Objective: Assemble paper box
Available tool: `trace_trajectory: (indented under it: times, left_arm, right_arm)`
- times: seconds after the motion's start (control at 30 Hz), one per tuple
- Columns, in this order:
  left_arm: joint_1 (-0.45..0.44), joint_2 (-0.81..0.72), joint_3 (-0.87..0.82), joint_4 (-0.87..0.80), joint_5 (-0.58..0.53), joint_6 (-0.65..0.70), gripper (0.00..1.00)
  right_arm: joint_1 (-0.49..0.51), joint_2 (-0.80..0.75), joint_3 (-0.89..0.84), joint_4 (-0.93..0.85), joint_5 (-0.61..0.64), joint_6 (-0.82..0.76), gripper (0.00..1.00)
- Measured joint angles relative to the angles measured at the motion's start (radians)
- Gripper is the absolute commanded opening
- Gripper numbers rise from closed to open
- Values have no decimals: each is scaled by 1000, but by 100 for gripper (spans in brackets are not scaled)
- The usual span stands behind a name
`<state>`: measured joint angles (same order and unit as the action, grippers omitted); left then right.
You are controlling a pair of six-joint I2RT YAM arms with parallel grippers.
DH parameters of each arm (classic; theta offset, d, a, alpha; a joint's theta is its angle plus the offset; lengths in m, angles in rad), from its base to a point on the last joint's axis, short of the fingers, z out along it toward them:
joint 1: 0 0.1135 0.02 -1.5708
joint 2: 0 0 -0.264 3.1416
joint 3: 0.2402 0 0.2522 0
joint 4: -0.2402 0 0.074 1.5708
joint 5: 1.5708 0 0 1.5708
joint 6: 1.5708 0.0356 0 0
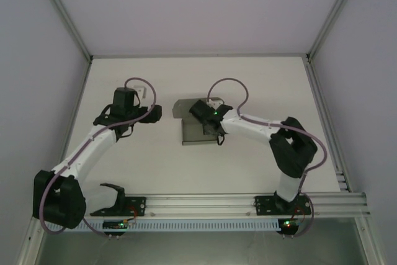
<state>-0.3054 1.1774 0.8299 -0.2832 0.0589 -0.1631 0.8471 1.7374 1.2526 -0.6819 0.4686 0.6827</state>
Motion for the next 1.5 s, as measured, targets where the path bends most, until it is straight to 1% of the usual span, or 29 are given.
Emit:
trace_trajectory:
  times: [0.03,0.13,0.2,0.33,0.4,0.47,0.53,0.6,0.63,0.7,0.73,0.8,0.87,0.93,0.97,1.07,1.1,1.17,1.2,1.27,1.33,1.43,1.5]
  left_arm:
    - [-13,-6,0,13,19,17,99]
    - [-70,-11,0,58,70,77,100]
    - [-103,-2,4,68,110,124,100]
    - [-128,76,64,62,173,209,100]
    - [-129,121,99,61,200,255,100]
    - [-133,157,128,51,225,300,94]
    - [-135,190,149,42,246,339,92]
    - [-137,225,172,25,253,370,90]
    - [-138,244,184,16,256,384,89]
    - [-138,268,199,3,263,410,87]
    - [-138,278,205,-5,268,428,84]
    - [-138,291,209,-11,270,452,79]
    - [-138,310,221,-25,269,472,69]
    - [-138,337,245,-45,266,484,62]
    - [-138,351,260,-56,266,488,59]
    - [-138,386,295,-68,266,498,43]
    - [-138,396,304,-76,266,506,35]
    - [-138,403,307,-86,261,513,26]
    - [-138,403,307,-95,260,519,22]
    - [-138,403,307,-106,254,529,21]
    - [-138,403,307,-111,242,533,15]
    - [-138,403,308,-110,233,534,3]
    - [-141,403,314,-112,220,533,0]
  right_arm:
    - [-3,-26,0,8,8,-37,99]
    - [-23,-103,-3,61,8,-198,99]
    - [-44,-145,-5,109,-26,-323,99]
    - [-87,-180,0,175,-122,-571,99]
    - [-115,-175,7,189,-203,-698,99]
    - [-150,-156,26,185,-300,-819,98]
    - [-190,-120,60,177,-376,-915,93]
    - [-230,-75,102,165,-439,-995,84]
    - [-249,-53,121,155,-466,-1025,78]
    - [-275,-26,146,134,-500,-1074,73]
    - [-285,-14,156,123,-519,-1096,69]
    - [-298,-1,165,103,-548,-1137,67]
    - [-307,10,173,80,-567,-1167,62]
    - [-314,27,190,62,-572,-1188,54]
    - [-317,36,200,55,-571,-1197,52]
    - [-324,64,225,39,-571,-1211,46]
    - [-325,67,225,35,-571,-1217,39]
    - [-328,70,226,23,-570,-1226,33]
    - [-328,72,228,13,-570,-1225,29]
    - [-328,75,233,1,-566,-1231,22]
    - [-328,75,238,-10,-565,-1237,13]
    - [-327,76,245,-20,-571,-1242,9]
    - [-326,77,254,-30,-569,-1241,7]
